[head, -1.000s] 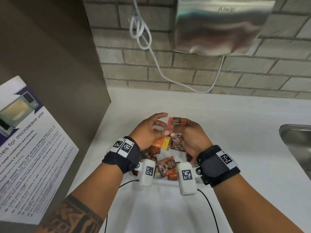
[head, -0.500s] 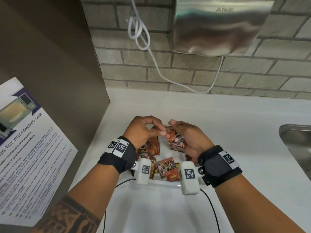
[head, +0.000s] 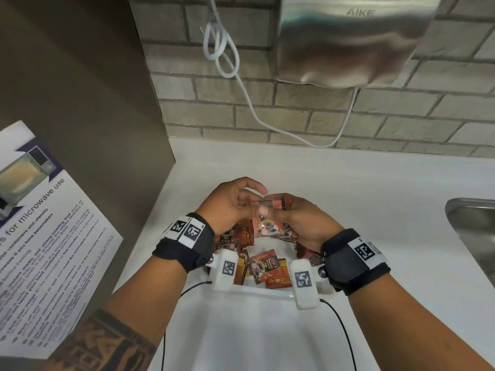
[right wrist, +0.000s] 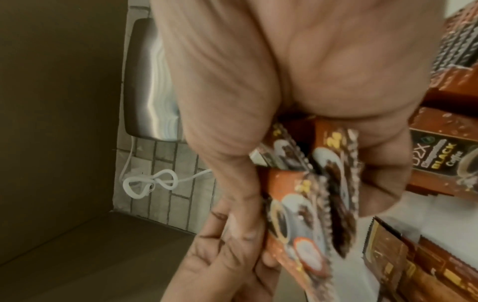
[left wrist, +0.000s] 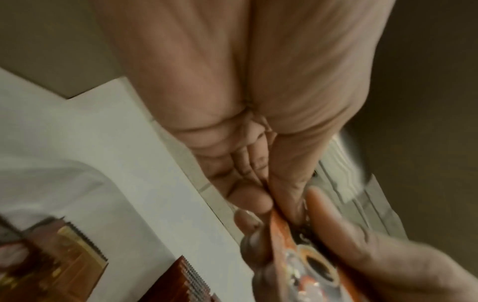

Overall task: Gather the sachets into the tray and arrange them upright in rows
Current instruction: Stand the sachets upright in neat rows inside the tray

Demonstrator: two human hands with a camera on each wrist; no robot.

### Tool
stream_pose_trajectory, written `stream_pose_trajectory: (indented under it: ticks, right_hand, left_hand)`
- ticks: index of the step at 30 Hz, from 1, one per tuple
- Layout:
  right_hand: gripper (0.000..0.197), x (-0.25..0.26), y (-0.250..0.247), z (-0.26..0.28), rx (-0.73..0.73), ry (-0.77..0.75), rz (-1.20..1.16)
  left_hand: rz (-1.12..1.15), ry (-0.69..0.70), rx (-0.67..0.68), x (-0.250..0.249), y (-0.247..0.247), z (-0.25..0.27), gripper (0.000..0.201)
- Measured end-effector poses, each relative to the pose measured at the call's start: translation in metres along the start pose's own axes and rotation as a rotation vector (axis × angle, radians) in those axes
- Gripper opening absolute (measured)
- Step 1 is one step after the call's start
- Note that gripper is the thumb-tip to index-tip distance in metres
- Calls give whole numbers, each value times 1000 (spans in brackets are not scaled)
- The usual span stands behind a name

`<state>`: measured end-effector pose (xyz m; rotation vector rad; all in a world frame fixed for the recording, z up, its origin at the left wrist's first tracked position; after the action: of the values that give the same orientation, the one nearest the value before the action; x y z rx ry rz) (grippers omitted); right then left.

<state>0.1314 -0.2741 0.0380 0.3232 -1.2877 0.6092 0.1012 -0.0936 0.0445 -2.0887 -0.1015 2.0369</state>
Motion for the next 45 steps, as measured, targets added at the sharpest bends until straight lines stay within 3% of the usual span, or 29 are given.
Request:
stream_pose_trajectory:
  ticks: [2, 4, 9, 11, 14, 18, 21, 26, 29, 31, 33, 39, 45]
  right_hand:
    - [36, 2, 3, 0, 86, 25, -98]
    - [28, 3, 4, 1, 89, 54, -251]
    - [29, 9, 7, 2, 67, 90, -408]
    - [26, 11, 9, 2, 54, 98, -464]
    - [22, 13, 9, 3, 46, 118, -516]
    - [23, 12, 6, 3, 5, 131, -576]
    - [20, 8, 7, 5, -32, 124, -509]
    - [21, -4, 0, 12, -147, 123, -295]
    - [11, -2, -15, 22, -293, 106, -118]
    - [7, -1, -26, 29, -365, 85, -100]
    - [7, 1, -34, 33, -396, 71, -78]
    - [16, 7, -37, 40, -366, 91, -163]
    - [4, 14, -32, 41, -330, 86, -211]
  left_hand:
    - [-136, 51, 13, -7, 8, 0, 33]
    - [-241, 113, 55, -13, 12, 1, 45]
    - [-365, 194, 320, -22, 29, 5, 74]
    - [-462, 216, 271, -22, 30, 2, 76]
    - [-392, 218, 217, -25, 28, 0, 68]
    - [-495, 277, 181, -25, 26, -1, 67]
    - [-564, 275, 170, -22, 24, -5, 71]
    - [-410, 117, 206, -13, 29, -5, 101]
    - [-425, -101, 205, 2, 28, -8, 64]
    - [-585, -227, 273, 14, 32, -8, 38]
    - [-801, -261, 381, 21, 42, -8, 21]
    - [-1174, -281, 658, 25, 93, -12, 57]
    - [-1423, -300, 818, 33, 119, -19, 62]
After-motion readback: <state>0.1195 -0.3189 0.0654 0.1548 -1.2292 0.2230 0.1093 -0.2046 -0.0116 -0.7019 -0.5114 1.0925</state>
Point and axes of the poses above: each hand's wrist, its own z-axis away from the middle knuckle, its own y-axis out of the palm, x = y × z, the point moved 2 cm from there along -z, towards the middle knuckle, and after that the axes turned 2 degrees about z, right-handed, at the moved point
